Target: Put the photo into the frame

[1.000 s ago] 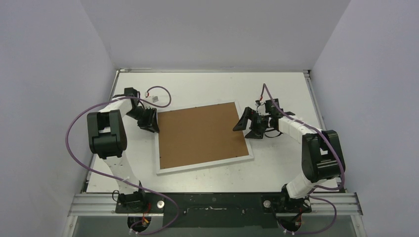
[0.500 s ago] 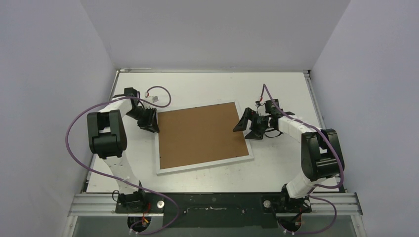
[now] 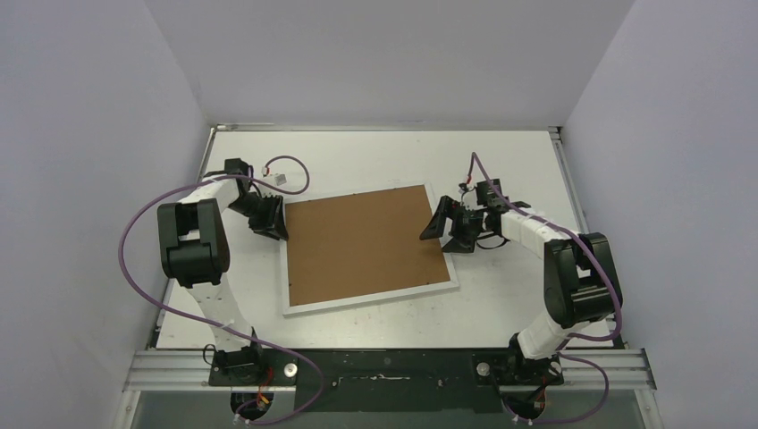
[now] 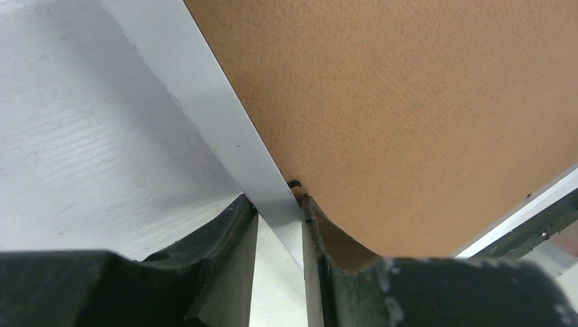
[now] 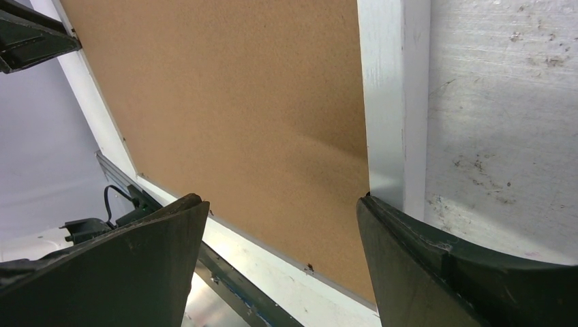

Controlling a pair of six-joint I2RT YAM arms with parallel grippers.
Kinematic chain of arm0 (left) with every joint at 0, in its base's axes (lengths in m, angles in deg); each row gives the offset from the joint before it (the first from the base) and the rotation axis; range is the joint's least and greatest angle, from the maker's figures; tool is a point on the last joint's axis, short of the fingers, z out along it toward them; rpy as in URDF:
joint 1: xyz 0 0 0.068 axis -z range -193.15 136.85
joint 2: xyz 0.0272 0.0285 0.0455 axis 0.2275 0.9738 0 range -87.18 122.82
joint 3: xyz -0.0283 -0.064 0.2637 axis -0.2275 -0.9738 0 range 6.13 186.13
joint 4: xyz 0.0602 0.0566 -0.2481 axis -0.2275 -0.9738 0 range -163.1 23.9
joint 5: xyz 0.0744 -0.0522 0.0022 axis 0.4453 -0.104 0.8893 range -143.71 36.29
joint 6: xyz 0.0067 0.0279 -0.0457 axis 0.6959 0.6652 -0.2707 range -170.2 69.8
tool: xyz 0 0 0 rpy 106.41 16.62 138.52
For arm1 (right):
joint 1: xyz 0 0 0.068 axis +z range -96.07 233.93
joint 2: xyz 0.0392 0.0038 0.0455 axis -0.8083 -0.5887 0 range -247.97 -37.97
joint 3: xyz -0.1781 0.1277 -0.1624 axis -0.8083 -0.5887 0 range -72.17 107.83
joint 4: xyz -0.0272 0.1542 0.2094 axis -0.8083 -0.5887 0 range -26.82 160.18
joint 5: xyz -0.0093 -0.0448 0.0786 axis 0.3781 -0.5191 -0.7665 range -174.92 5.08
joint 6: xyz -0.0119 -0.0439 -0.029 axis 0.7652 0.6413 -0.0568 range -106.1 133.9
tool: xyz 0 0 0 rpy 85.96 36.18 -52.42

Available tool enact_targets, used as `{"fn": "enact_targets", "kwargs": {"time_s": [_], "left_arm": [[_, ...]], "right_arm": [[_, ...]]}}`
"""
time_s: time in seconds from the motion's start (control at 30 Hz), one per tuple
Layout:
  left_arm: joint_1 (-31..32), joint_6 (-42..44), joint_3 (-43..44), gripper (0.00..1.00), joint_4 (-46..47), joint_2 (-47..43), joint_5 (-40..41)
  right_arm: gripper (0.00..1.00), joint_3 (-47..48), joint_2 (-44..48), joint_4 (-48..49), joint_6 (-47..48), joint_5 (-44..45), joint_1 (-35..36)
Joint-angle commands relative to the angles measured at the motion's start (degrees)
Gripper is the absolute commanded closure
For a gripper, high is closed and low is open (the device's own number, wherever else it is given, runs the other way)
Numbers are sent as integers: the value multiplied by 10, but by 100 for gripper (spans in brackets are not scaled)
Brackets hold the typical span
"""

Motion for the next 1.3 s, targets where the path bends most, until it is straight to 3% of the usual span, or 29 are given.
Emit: {"fn": "enact_targets", "kwargs": {"time_s": [0.0, 1.27], "left_arm": [[8, 17, 11, 96, 40, 21, -10], [18, 16, 16, 97, 39, 22, -25]], "right_arm": [[17, 11, -20, -20, 17, 19, 17], [18, 46, -72, -69, 59, 126, 66]]}}
